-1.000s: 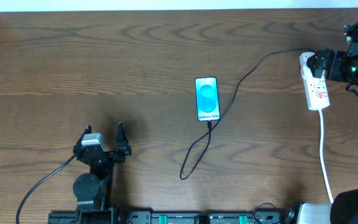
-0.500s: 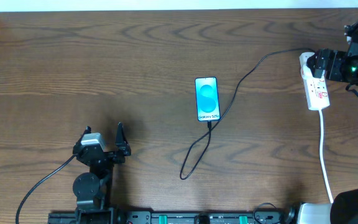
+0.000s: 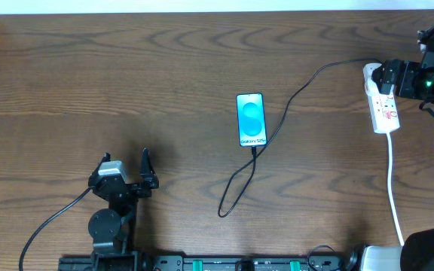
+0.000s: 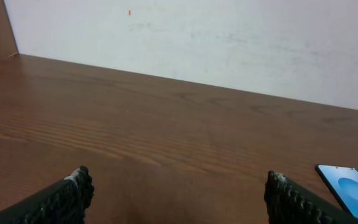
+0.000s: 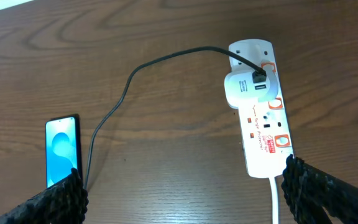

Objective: Plug charger to phone and switch on socket

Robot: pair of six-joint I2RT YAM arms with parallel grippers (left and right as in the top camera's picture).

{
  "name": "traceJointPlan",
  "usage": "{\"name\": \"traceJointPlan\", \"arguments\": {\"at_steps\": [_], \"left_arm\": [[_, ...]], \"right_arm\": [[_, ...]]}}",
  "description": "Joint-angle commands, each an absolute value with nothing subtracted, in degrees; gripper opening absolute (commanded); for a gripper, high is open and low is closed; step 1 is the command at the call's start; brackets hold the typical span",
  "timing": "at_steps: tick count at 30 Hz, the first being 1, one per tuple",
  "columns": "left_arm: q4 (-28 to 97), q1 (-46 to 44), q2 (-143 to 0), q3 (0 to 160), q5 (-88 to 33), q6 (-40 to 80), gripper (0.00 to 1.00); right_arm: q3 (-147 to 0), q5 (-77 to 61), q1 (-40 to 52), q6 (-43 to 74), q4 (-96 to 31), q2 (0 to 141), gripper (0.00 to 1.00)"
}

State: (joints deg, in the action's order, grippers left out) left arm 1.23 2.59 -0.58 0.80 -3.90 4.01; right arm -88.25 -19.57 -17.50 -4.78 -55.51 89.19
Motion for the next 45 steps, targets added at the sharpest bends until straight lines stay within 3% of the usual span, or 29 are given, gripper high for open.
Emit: {"name": "traceJointPlan", "arguments": {"at_steps": [1,16,27,35,45], "left_arm": [[3.79,2.83,-0.27,0.23,-4.45,3.22,0.89],[3.79,2.83,-0.27,0.23,-4.45,3.22,0.90],[3.79,2.83,-0.27,0.23,-4.45,3.22,0.89],[3.79,2.83,-0.27,0.23,-4.45,3.22,0.90],[3.79,2.83,-0.27,0.23,-4.45,3.22,0.90]], "right_arm": [[-89.19,-19.59,-17.19,-4.32,-55.57,88.64,0.99],[-89.19,-19.55,-17.19,-4.36,-55.51,88.77,0.99],[-87.44,-18.83,-16.95,-4.73,-48.38,88.01,0.99],[-69.97,-19.00,-12.88,-4.71,-26.65,78.48,0.99],[-36.40,-18.96,-8.60,-0.69,14.81,60.20,0.99]]}}
